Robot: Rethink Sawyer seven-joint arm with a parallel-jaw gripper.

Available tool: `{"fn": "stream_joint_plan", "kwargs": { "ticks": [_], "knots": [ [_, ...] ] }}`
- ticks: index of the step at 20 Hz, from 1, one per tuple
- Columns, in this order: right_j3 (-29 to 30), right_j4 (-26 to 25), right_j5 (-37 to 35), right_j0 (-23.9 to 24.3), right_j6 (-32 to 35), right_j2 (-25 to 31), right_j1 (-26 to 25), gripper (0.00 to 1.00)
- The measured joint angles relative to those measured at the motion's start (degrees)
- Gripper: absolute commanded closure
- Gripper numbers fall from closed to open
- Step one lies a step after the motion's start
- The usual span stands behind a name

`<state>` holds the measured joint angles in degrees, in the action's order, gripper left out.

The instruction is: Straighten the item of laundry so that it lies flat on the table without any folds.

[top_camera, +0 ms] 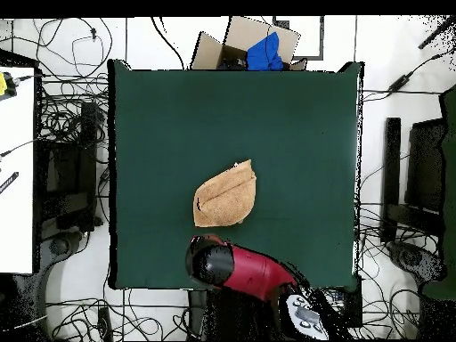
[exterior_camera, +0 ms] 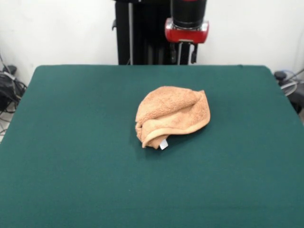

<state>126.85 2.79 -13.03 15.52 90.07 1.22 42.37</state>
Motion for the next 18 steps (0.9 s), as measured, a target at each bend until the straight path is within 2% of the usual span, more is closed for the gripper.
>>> {"fn": "stream_joint_plan", "kwargs": {
  "ticks": [6, 18],
  "knots": [
    [-0.15, -0.62, 1.0, -0.21, 0.0, 0.02, 0.68, 0.0],
    [-2.57, -4.92, 13.61, 0.41, 0.0, 0.23, 0.85, 0.0]
  ]
}}
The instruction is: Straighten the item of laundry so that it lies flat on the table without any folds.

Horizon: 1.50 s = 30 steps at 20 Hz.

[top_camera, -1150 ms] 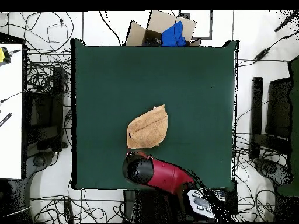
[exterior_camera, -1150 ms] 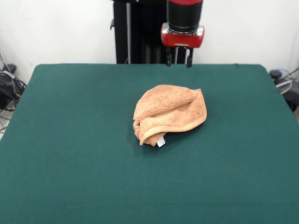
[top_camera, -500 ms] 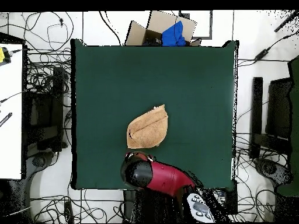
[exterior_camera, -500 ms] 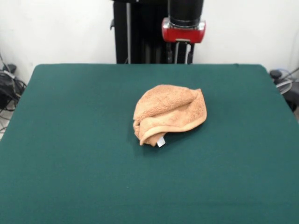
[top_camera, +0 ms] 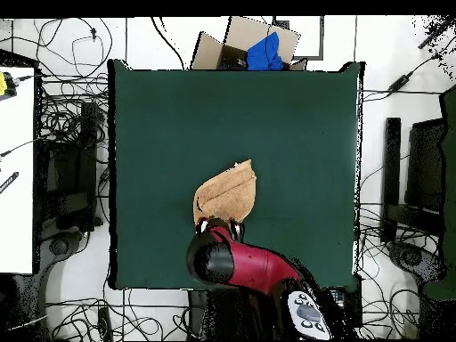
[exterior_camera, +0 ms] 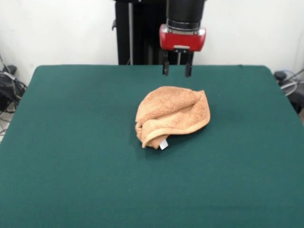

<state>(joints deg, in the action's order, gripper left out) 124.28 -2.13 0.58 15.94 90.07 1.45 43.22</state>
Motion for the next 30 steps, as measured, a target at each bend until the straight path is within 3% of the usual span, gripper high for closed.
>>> {"fn": "stream_joint_plan", "kwargs": {
  "ticks": [5, 17, 30],
  "knots": [
    [-2.21, -1.25, 4.67, -0.06, 0.0, 0.0, 0.01, 0.0],
    [-6.03, -1.27, 6.59, -1.95, 0.0, -0.02, -1.14, 0.0],
    [-7.56, -1.25, 7.88, -3.52, 0.0, -0.18, -7.93, 0.0]
  ]
}}
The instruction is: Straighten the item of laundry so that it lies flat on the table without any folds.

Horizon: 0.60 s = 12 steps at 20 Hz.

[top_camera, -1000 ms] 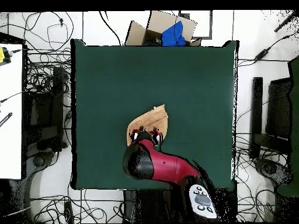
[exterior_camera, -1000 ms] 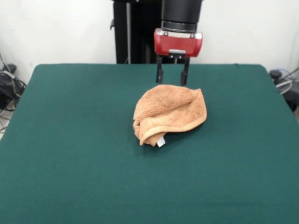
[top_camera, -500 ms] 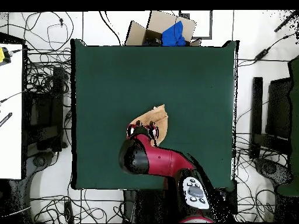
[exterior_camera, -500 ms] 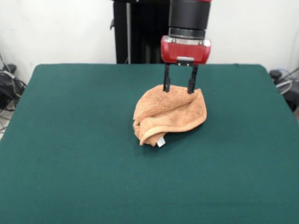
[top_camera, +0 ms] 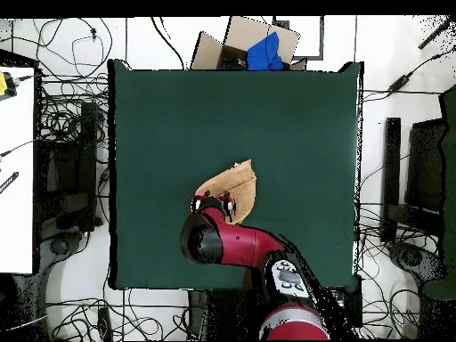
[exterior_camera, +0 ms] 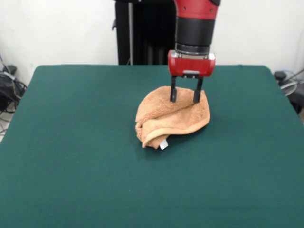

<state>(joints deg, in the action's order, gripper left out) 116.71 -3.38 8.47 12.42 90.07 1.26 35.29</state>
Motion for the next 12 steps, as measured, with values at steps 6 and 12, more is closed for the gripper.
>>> {"fn": "stream_joint_plan", "kwargs": {
  "ticks": [6, 12],
  "knots": [
    [-0.02, 0.01, 0.01, -0.01, 0.0, 0.0, -2.33, 0.0],
    [-0.03, 0.02, 0.02, -0.01, 0.0, 0.01, -2.96, 0.0]
  ]
}}
